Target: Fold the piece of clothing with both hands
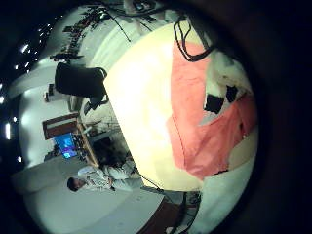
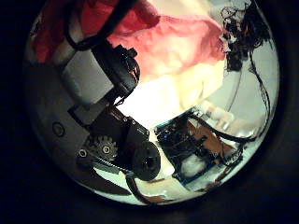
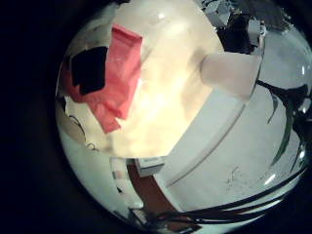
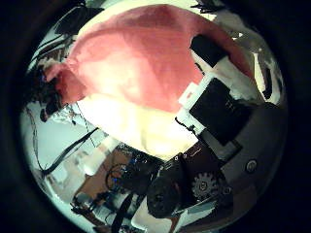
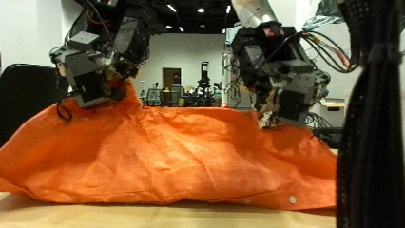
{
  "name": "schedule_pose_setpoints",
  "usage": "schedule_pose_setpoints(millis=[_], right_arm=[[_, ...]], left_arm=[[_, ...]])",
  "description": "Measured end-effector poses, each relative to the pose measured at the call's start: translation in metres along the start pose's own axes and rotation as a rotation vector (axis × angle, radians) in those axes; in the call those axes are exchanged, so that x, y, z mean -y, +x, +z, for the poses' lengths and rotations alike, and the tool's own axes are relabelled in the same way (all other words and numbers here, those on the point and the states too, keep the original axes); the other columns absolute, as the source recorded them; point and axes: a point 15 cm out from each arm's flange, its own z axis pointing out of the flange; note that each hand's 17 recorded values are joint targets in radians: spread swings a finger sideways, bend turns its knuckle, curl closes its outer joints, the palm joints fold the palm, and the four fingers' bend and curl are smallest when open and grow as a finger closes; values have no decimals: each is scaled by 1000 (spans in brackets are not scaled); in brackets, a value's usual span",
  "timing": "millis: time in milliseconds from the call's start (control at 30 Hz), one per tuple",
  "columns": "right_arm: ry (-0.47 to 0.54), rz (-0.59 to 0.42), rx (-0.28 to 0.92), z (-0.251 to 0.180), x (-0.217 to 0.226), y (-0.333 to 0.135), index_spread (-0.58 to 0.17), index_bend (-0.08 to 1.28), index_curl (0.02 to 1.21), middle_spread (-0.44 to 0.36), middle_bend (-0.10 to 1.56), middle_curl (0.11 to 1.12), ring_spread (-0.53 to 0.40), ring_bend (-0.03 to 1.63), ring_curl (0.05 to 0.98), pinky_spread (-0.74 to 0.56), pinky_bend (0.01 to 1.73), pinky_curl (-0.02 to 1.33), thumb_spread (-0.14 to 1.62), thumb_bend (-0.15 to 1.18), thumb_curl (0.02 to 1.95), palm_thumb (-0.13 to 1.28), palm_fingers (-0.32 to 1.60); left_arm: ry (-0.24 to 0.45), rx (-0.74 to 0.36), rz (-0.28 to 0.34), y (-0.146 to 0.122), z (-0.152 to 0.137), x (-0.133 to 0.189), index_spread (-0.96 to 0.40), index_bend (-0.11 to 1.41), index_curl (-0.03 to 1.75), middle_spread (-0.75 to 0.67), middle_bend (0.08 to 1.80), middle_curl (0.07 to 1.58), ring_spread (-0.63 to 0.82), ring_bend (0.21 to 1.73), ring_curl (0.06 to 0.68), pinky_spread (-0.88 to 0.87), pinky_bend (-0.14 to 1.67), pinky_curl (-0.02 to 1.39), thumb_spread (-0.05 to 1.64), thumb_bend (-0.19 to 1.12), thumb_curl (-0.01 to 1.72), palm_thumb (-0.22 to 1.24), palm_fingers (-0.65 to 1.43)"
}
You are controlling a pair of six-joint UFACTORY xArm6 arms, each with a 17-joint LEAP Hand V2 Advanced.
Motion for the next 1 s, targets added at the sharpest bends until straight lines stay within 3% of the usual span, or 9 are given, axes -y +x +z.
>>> schedule_pose_setpoints(millis=[267, 400, 433, 467, 500, 567, 700, 900, 1000], right_arm=[[94, 94, 0, 39, 63, 10, -304, 899, 973, -140, 1232, 819, -259, 1302, 826, -275, 1103, 1065, 1180, -26, 738, 910, 960], [116, 156, 13, 61, 81, 29, -332, 597, 898, -161, 1087, 772, -266, 1341, 790, -345, 1131, 1003, 1312, -10, 634, 852, 793], [116, 170, 16, 62, 81, 33, -332, 597, 898, -161, 1087, 772, -266, 1341, 790, -345, 1131, 1003, 1312, -10, 634, 852, 793], [125, 181, 19, 62, 83, 38, -333, 385, 844, -165, 1060, 762, -274, 1368, 778, -389, 1128, 974, 1361, -7, 595, 837, 629], [133, 185, 19, 62, 85, 39, -338, 313, 817, -167, 1039, 754, -277, 1378, 766, -415, 1123, 953, 1383, -5, 574, 832, 606], [176, 192, 20, 57, 93, 45, -350, 211, 747, -152, 898, 713, -279, 1295, 730, -443, 1023, 905, 1443, -12, 517, 795, 277], [255, 221, 25, 28, 90, 68, -403, 307, 667, -100, 748, 630, -142, 918, 609, -191, 803, 838, 1481, -22, 438, 700, -52], [296, 246, 26, -4, 52, 98, -407, 307, 555, -44, 561, 510, 52, 664, 444, 200, 533, 656, 1496, -14, 345, 589, -12], [296, 220, 21, -12, 22, 101, -401, 303, 522, -59, 522, 479, 87, 608, 407, 273, 441, 585, 1495, -8, 323, 578, 22]], left_arm=[[26, 10, -44, -4, 41, 75, -450, 109, 797, -498, 879, 576, -528, 973, 453, -684, 1166, 512, 1333, 169, 862, 703, 656], [66, 3, -117, -11, 54, 101, -313, 128, 732, -407, 690, 532, -439, 978, 458, -646, 1172, 527, 1282, 95, 771, 664, 359], [73, 0, -131, -13, 56, 104, -273, 140, 720, -356, 632, 521, -394, 970, 460, -619, 1153, 527, 1274, 71, 743, 644, 269], [95, -5, -157, -19, 58, 112, -233, 148, 703, -304, 582, 505, -349, 956, 452, -598, 1132, 523, 1268, 51, 717, 628, 212], [117, -9, -174, -23, 57, 117, -190, 154, 686, -241, 515, 480, -298, 942, 445, -569, 1109, 517, 1265, 31, 689, 613, 153], [176, -30, -209, -31, 54, 130, -116, 161, 652, -120, 422, 444, -186, 906, 426, -510, 1079, 507, 1269, -2, 635, 587, 75], [241, -100, -279, -44, 46, 135, -2, 213, 607, 103, 332, 385, 66, 787, 364, -216, 806, 432, 1281, -28, 534, 521, -92], [272, -96, -315, -66, 26, 115, 83, 152, 514, 284, 232, 338, 334, 631, 290, 177, 607, 342, 1280, -30, 412, 414, -93], [290, -94, -336, -84, 16, 97, 98, 142, 468, 317, 197, 325, 395, 592, 271, 273, 572, 321, 1270, -26, 372, 380, -67]])
